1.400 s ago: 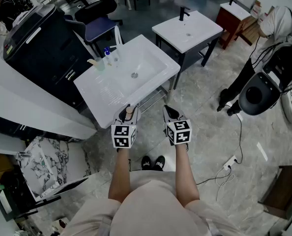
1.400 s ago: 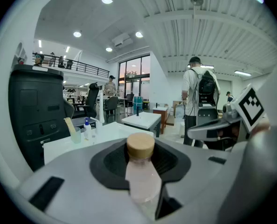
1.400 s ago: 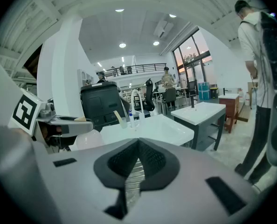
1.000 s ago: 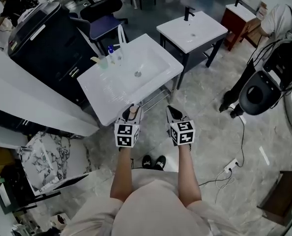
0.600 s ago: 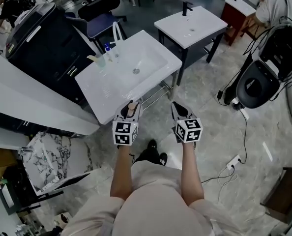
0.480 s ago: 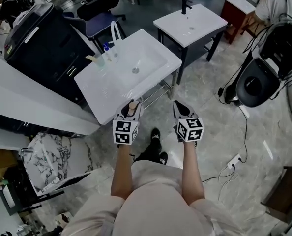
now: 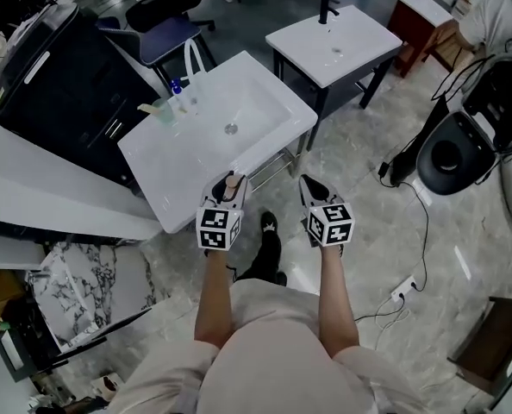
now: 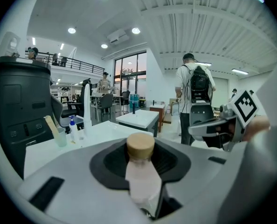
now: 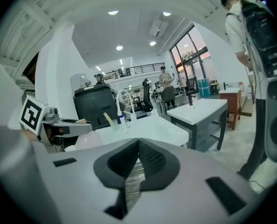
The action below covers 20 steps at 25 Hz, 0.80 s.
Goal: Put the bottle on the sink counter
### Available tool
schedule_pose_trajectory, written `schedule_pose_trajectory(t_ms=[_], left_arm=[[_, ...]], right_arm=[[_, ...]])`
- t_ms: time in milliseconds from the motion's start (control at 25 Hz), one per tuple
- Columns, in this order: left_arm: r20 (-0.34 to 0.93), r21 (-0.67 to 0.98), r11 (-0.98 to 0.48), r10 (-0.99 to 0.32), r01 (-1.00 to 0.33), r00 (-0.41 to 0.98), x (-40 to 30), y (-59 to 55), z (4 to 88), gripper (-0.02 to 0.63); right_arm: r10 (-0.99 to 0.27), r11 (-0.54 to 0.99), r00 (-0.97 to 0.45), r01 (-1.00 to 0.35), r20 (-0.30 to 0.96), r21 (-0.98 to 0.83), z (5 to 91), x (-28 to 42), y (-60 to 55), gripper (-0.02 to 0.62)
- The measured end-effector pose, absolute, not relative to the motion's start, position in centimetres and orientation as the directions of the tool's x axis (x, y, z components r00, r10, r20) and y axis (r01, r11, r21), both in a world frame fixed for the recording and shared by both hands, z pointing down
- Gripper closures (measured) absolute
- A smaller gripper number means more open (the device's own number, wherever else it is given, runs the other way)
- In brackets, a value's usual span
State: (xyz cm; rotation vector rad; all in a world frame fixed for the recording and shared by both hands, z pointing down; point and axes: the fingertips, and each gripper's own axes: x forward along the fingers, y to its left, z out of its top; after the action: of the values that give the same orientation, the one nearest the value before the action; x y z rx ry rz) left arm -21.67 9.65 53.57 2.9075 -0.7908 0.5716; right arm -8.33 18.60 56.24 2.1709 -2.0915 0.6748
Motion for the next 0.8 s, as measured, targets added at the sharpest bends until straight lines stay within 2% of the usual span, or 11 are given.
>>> schedule_pose_trajectory(t_ms=[320,800], left_arm=[[0.365,-0.002,-0.853,-0.487,-0.522,0.793,-17.9,3.9,53.5,0.48],[0.395,0.027,-0.874,-0.436,-0.485,0.809,-11.2,-4.4,53.5,0.481]], right_arm=[[-0.937,-0.063,-0.025,-0.969,0.348,-0.238,55.6,-4.4,13.0,0.591],[-0.93,-0.072,-0.022,-0.968,0.367,-0.24,55.3,2.0,4.7,0.591]])
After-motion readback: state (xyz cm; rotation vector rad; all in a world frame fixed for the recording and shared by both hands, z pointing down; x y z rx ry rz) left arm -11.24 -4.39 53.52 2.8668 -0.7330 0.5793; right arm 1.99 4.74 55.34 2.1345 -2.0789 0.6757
